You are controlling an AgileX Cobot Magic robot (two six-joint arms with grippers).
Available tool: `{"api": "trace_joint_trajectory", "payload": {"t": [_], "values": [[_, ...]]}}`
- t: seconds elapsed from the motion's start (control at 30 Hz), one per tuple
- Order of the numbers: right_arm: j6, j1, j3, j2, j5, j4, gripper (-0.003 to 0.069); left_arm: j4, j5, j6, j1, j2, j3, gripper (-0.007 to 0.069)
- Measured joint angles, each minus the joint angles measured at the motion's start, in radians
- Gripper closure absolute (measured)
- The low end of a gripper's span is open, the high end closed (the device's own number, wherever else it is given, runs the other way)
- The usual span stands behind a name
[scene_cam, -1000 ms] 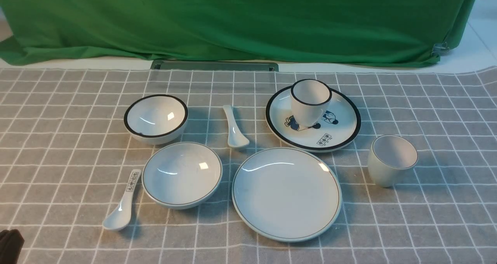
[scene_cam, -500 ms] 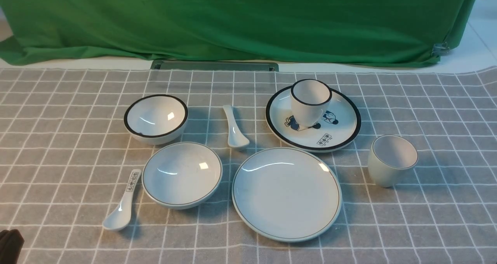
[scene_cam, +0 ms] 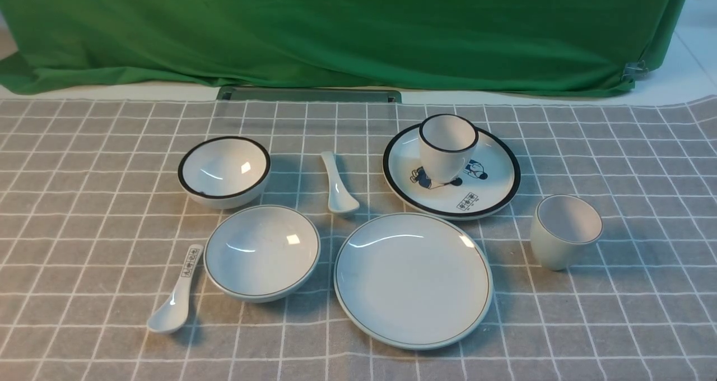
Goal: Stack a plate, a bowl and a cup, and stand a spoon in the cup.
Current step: Use the left arm to grab a blue rice bowl
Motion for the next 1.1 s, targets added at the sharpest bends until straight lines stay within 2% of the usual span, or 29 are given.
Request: {"api": "trace_joint_trajectory", "payload": {"t": [0.1, 0.13, 0.17, 0.27, 0.4, 0.5, 0.73, 0.87, 1.0, 1.1], "values": [[0.000, 0.000, 0.000, 0.000, 0.000, 0.000, 0.0417, 0.054, 0.047, -0.077, -0.011, -0.002, -0.045, 0.0607], [0.000, 0.000, 0.000, 0.000, 0.000, 0.000, 0.0417, 0.127, 0.122, -0.082, -0.033, -0.001, -0.110, 0.0607], [0.000, 0.000, 0.000, 0.000, 0.000, 0.000, 0.0417, 0.183, 0.165, -0.071, -0.054, 0.005, -0.165, 0.0607], [0.000, 0.000, 0.000, 0.000, 0.000, 0.000, 0.0417, 0.289, 0.348, 0.059, -0.136, 0.114, -0.330, 0.0607], [0.000, 0.000, 0.000, 0.000, 0.000, 0.000, 0.0417, 0.285, 0.551, 0.219, -0.239, 0.346, -0.490, 0.0607], [0.000, 0.000, 0.000, 0.000, 0.000, 0.000, 0.0417, 0.259, 0.706, 0.340, -0.329, 0.607, -0.598, 0.0607], [0.002, 0.000, 0.000, 0.000, -0.048, 0.000, 0.0417, 0.230, 0.828, 0.531, -0.401, 0.936, -0.730, 0.0607], [0.166, 0.000, 0.000, 0.000, -0.152, 0.053, 0.0417, 0.173, 0.927, 0.644, -0.430, 1.066, -0.811, 0.0607], [0.448, 0.000, 0.000, 0.000, -0.294, 0.085, 0.0417, 0.150, 0.964, 0.717, -0.451, 1.138, -0.841, 0.0607], [0.528, 0.003, -0.002, 0.000, -0.318, 0.090, 0.0418, 0.145, 0.963, 0.739, -0.451, 1.165, -0.841, 0.0607]]}}
